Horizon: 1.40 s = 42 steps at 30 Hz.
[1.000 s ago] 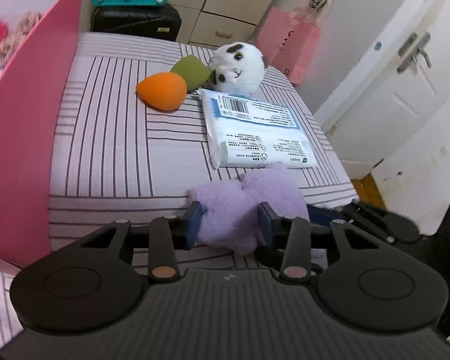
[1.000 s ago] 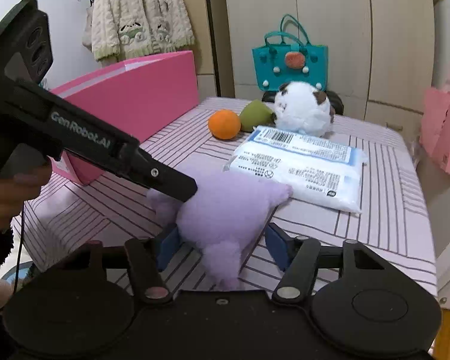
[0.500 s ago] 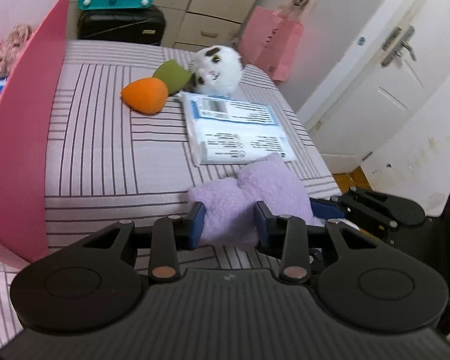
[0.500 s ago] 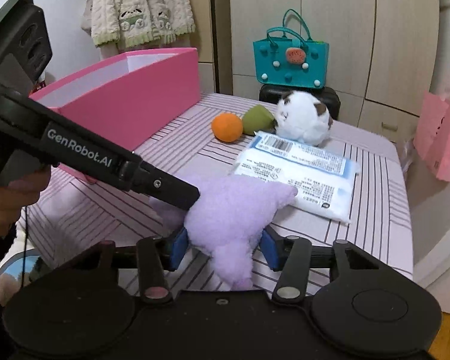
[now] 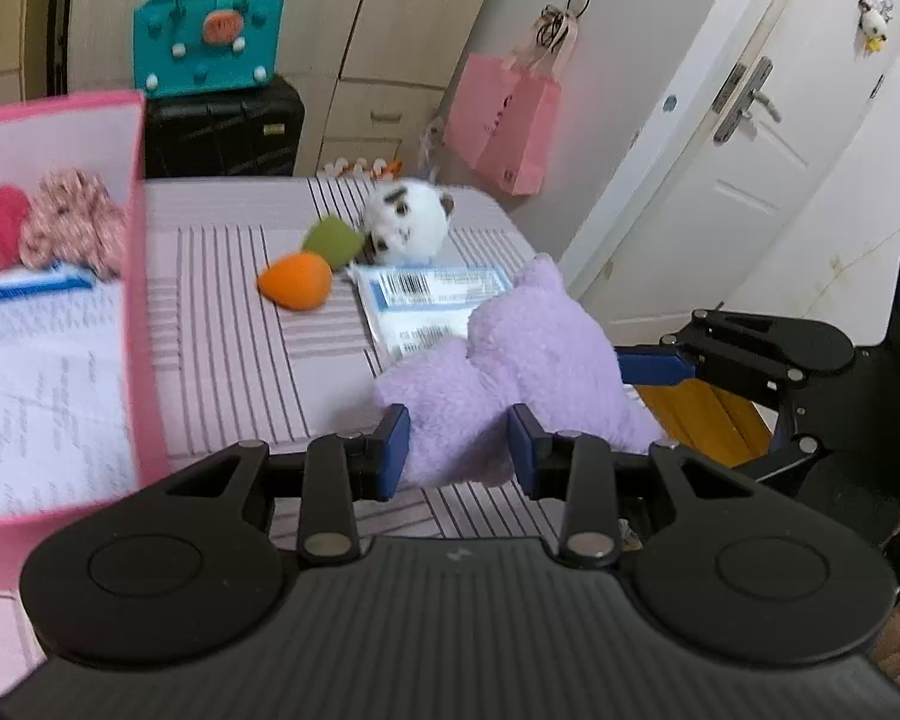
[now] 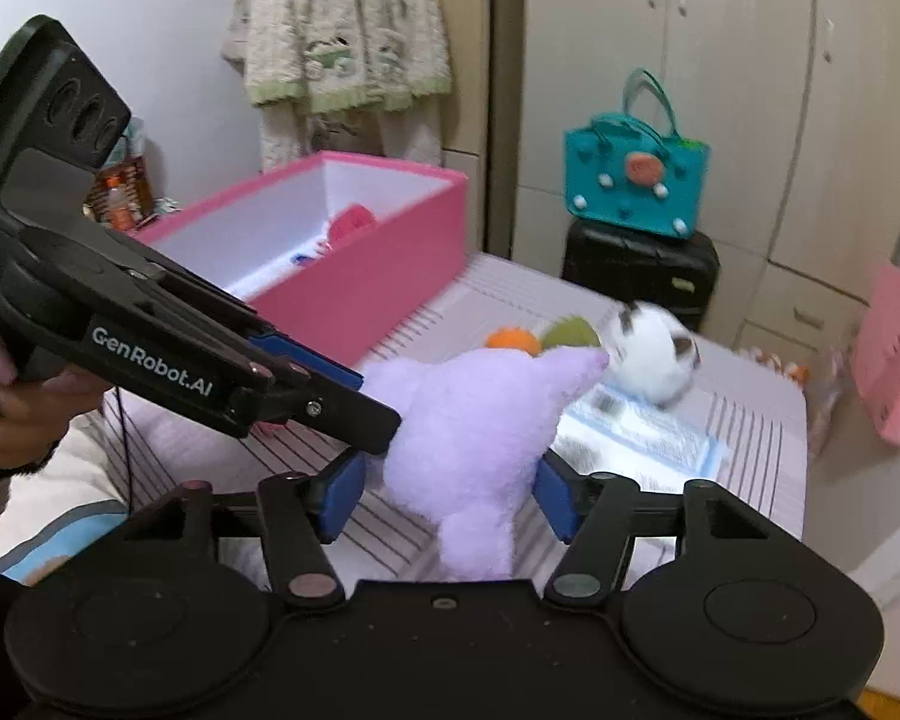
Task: Organize soft objects
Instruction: 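Lift the lilac plush with both tools and carry it over the pink box, then lower the lilac plush into the box and open both tools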
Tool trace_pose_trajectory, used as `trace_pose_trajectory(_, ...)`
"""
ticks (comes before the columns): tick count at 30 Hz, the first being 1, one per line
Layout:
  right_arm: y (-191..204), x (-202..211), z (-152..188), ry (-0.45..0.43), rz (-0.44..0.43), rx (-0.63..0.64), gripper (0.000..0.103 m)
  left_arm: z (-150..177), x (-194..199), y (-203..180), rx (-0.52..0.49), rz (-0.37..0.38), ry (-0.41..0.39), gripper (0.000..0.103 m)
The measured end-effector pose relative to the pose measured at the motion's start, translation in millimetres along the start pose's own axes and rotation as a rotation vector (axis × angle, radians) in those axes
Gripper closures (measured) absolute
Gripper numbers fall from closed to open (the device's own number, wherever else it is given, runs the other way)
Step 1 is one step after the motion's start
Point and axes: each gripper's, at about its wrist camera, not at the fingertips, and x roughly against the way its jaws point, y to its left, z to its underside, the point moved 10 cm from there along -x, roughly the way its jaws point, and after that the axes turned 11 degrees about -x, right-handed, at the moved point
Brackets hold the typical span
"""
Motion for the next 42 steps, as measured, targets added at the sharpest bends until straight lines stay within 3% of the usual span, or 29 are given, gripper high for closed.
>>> trace_pose_trajectory(4,10.5,5.6,-21.6,-0.020,-0.020,0.034,0.036,-16.0,24.5,4.2,-0.037,-0.026,-0.047,0.069)
trace_pose_trajectory(8,20.1,7.5,-43.1,-0.034,-0.042,0.062,0.046,-29.6,47.0,13.8,-0.051,-0.066,-0.088,0.069)
trace_pose_trajectory(12,30.0,2.4,-62.0,-0.025,-0.102,0.064,0.048,-38.6,67.0,26.8,-0.059,-0.107,-0.122,0.069)
trace_pose_trajectory(23,78.3,-47.4,-111.9,0.043,-0.180,0.160,0.047,-50.6,96.7,101.0,0.041,-0.226,-0.120,0.069)
trace_pose_trajectory(28,93.0,-87.2,-121.5,0.092,-0.233,0.143,0.048,-38.2,94.8,143.8,0.128,-0.268,-0.081,0.069)
trace_pose_trajectory(33,111.4,-128.6,-130.6,0.146,-0.229,0.148,0.048,-34.9,86.8,188.2,0.195,-0.321,-0.024,0.069)
trace_pose_trajectory(42,131.1,-201.6,-130.6,0.262,-0.237,0.089,0.048,-23.4,58.6,248.7,0.246,-0.381,0.141,0.073)
